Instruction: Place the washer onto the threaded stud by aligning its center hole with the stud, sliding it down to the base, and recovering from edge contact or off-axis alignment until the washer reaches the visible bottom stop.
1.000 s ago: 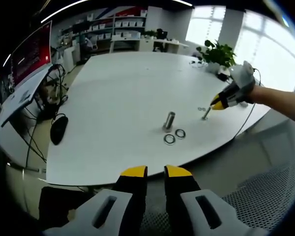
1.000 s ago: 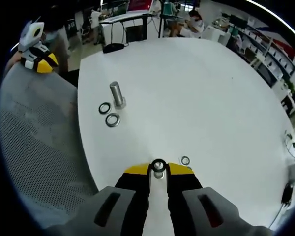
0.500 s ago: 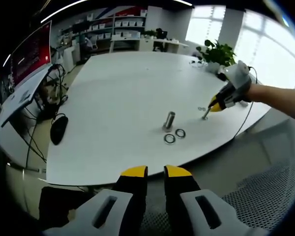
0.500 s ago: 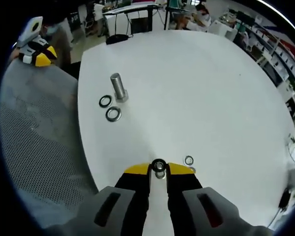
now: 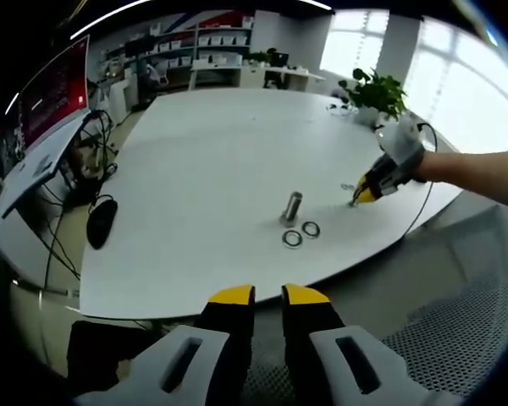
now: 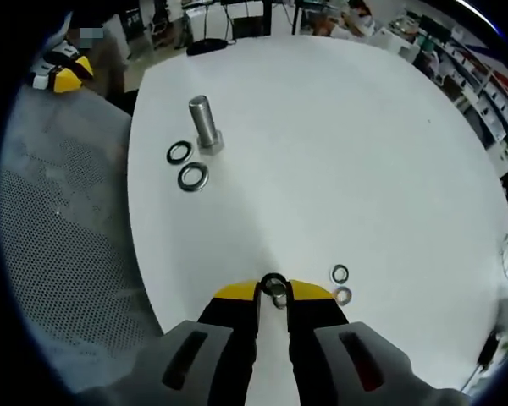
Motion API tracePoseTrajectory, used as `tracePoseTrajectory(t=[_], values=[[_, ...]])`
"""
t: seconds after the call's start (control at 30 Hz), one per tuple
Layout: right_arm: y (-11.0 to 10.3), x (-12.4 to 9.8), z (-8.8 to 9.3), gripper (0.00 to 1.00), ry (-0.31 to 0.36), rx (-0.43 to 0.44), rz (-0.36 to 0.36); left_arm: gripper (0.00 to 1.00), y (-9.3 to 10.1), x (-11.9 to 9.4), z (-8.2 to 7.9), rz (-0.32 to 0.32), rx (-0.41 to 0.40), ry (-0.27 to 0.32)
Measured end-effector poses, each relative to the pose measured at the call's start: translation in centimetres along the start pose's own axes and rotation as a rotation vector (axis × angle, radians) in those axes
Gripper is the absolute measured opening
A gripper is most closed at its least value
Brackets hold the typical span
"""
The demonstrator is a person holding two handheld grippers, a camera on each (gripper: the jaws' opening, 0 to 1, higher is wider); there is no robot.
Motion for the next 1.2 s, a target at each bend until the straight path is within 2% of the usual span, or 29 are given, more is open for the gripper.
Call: tracePoseTrajectory(t=[0.77,1.1,1.2], values=[[-3.1,1.3,-0.3,0.13,-0.040,-0.108,-0.056,0.10,0.0,0.0,0.0,0.000,0.000,0.000],[-3.0,1.6,0.3,0.16,-0.068,-0.158,-0.073,0.10,0.0,0.0,0.0,0.002,0.000,0.000],[-2.5,1.4,0.7,0.17,-0.059,-0.131,-0.070,0.10,0.0,0.0,0.0,0.002,-0.001,0.002]])
Point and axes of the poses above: the point that each gripper's makers call its tool centre point, and the gripper's own axes: x roughly forward along the fingers, y roughly to its right, z roughly out of its underside, the point moved 8 cm from there along -x, roughly backward along the fingers, and after that the axes turned 13 degrees about -y, right-handed, at the moved point
